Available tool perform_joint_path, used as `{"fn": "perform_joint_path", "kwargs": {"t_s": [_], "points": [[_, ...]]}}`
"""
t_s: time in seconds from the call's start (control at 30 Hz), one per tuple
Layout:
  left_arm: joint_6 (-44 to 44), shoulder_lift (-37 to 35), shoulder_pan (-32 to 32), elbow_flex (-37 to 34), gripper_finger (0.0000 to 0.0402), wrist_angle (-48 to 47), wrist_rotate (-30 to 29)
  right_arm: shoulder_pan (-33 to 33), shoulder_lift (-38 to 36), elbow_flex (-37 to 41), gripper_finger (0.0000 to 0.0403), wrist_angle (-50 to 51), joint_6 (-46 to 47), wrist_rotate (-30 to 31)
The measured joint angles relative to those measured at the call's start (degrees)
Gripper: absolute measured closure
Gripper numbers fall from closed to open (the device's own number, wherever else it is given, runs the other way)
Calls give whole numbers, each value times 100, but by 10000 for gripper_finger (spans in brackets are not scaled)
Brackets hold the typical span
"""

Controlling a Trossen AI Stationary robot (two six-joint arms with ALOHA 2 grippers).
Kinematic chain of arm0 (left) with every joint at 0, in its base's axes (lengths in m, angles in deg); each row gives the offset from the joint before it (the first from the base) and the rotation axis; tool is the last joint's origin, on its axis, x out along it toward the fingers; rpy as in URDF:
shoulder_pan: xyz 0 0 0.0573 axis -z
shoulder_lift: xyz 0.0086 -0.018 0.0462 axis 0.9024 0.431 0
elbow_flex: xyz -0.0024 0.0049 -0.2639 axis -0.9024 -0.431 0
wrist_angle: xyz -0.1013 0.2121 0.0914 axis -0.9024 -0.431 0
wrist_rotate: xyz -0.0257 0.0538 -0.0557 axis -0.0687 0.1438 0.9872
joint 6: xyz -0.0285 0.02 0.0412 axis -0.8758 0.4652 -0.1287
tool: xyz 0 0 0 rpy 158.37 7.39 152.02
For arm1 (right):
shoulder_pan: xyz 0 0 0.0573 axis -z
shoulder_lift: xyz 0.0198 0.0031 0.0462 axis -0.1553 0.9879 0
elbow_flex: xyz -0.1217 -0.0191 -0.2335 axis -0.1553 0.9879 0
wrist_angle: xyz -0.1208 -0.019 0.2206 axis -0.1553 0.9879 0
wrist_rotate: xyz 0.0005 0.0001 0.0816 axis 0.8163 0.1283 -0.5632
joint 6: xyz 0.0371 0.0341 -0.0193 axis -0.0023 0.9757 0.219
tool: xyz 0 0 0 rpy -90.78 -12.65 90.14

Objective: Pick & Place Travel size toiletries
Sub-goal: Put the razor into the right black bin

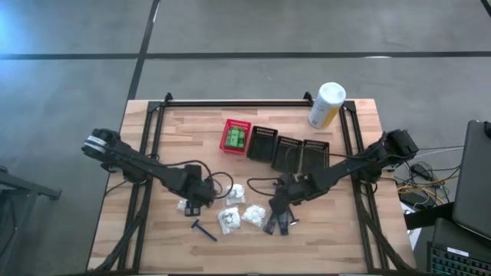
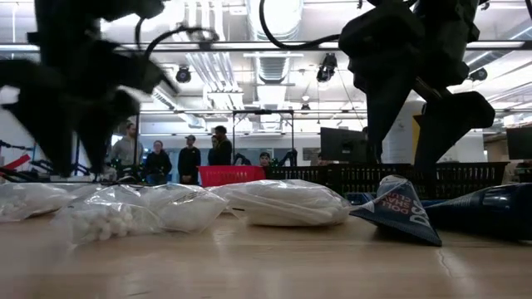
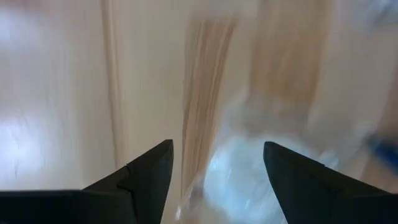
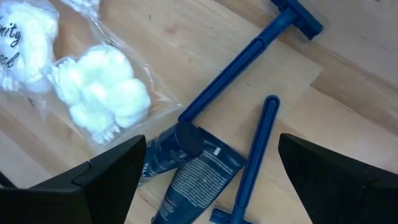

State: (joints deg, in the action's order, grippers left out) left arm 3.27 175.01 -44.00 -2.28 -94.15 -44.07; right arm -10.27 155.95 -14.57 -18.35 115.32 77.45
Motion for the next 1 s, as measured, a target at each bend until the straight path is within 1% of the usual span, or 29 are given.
{"fn": "perform_joint_path", "kwargs": {"t_s": [0.07, 0.2, 0.33, 0.43, 0.6, 0.83, 1.0], "points": [[84, -13, -1, 66, 147, 231, -9, -2, 0, -2, 39, 0, -54, -86], [87, -19, -3, 137, 147, 388, -72, -30, 2, 30, 39, 15, -160, -327], [-165, -21, -4, 119, 147, 389, -98, -33, 7, 61, 39, 514, 265, -83], [-318, -22, -4, 119, 147, 424, -100, -37, 7, 63, 39, 778, 396, 21], [-374, -21, -4, 119, 147, 504, -115, -45, 7, 87, 42, 738, 392, 18], [-443, -21, -7, 119, 147, 514, -248, -44, 106, 227, 87, 737, 599, 166], [-394, -20, -16, 119, 147, 555, -425, -63, 497, 119, 112, 521, 490, -94]]}}
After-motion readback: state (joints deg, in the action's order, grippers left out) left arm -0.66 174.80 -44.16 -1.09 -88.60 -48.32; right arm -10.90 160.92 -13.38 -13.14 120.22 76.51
